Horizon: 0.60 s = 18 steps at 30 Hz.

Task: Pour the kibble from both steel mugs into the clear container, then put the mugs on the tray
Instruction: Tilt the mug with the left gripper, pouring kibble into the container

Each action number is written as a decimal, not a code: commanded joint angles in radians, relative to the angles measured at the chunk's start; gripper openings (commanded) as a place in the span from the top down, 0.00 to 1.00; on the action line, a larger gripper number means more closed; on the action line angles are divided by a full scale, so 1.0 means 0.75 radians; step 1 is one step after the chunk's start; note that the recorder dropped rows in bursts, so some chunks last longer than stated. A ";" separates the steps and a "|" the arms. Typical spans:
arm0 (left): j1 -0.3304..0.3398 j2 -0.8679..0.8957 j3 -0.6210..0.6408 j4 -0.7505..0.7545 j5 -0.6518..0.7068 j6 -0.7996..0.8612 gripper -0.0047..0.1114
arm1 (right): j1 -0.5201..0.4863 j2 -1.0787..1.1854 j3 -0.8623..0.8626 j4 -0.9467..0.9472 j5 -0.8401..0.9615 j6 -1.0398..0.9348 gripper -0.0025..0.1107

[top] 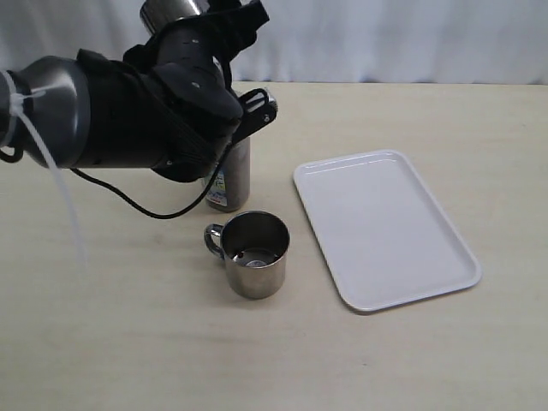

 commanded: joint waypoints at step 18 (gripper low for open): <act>-0.075 0.043 -0.007 0.021 0.315 0.005 0.96 | 0.004 -0.003 0.002 0.001 -0.003 -0.004 0.94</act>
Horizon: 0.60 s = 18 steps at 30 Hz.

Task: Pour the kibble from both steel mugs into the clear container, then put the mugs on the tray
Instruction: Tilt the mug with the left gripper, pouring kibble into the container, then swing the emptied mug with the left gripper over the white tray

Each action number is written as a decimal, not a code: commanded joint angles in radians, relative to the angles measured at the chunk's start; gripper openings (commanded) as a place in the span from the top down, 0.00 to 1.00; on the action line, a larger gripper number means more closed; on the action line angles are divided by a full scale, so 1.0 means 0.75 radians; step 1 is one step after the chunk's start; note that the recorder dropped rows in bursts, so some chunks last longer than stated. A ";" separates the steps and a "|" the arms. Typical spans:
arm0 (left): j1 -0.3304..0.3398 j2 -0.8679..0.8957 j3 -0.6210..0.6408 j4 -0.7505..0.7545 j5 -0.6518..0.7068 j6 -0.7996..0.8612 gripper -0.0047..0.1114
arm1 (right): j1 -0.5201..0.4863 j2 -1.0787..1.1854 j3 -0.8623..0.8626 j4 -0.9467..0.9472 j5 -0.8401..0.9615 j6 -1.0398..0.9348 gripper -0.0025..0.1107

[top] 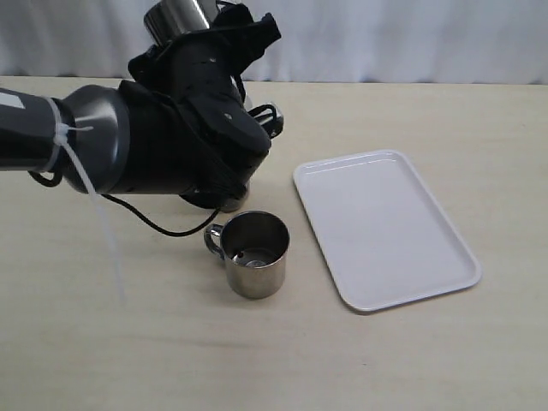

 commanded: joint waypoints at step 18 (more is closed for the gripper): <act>-0.028 -0.066 -0.081 0.018 0.112 -0.463 0.96 | 0.004 -0.003 0.002 0.001 -0.003 -0.004 0.94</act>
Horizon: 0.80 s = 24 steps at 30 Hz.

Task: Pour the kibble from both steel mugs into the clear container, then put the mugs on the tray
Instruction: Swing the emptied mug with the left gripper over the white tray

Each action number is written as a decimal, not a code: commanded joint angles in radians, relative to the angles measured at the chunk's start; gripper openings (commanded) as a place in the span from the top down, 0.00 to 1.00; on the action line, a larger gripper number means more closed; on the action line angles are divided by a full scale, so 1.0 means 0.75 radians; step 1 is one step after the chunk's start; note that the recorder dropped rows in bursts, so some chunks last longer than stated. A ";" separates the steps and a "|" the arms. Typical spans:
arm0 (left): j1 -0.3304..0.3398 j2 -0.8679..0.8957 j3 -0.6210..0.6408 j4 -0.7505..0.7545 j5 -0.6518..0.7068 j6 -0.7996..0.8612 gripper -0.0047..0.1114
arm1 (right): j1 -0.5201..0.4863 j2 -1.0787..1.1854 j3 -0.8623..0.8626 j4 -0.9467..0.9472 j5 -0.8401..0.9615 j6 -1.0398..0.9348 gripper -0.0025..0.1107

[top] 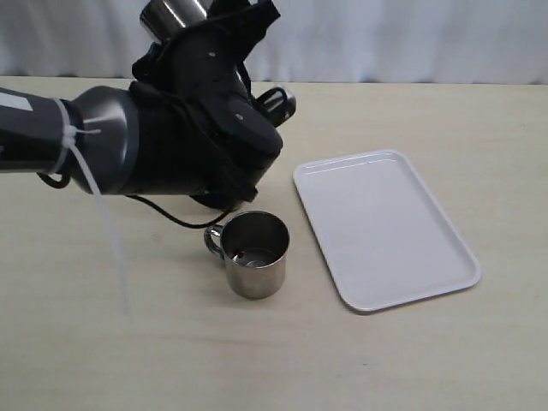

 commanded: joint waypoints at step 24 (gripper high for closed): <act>0.191 0.242 -0.144 -1.485 -2.224 -0.901 0.96 | 0.004 -0.003 0.002 0.001 -0.003 -0.004 0.94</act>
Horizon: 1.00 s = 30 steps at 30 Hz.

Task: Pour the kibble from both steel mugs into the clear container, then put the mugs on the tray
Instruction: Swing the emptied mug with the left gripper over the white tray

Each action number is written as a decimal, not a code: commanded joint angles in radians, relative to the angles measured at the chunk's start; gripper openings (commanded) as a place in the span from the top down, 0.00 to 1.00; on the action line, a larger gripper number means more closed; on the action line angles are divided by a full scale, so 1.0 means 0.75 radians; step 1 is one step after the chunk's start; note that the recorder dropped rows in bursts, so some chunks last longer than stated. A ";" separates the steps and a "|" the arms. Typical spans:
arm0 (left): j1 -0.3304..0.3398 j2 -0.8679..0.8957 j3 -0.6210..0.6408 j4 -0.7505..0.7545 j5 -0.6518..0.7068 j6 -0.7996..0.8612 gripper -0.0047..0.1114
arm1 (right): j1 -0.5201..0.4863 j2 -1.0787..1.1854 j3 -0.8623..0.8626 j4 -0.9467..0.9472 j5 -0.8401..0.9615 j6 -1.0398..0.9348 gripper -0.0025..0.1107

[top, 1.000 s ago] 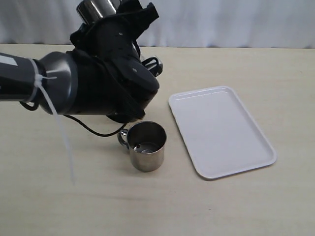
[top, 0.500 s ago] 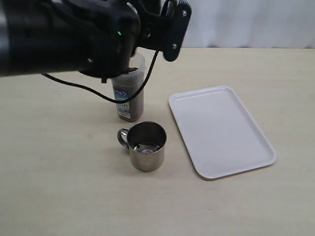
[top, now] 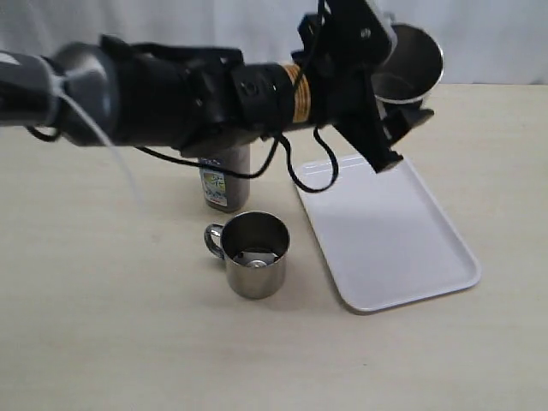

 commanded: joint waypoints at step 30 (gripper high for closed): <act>-0.027 0.782 -0.659 -0.329 0.116 -0.101 0.93 | 0.004 -0.003 0.002 0.001 -0.003 -0.004 0.94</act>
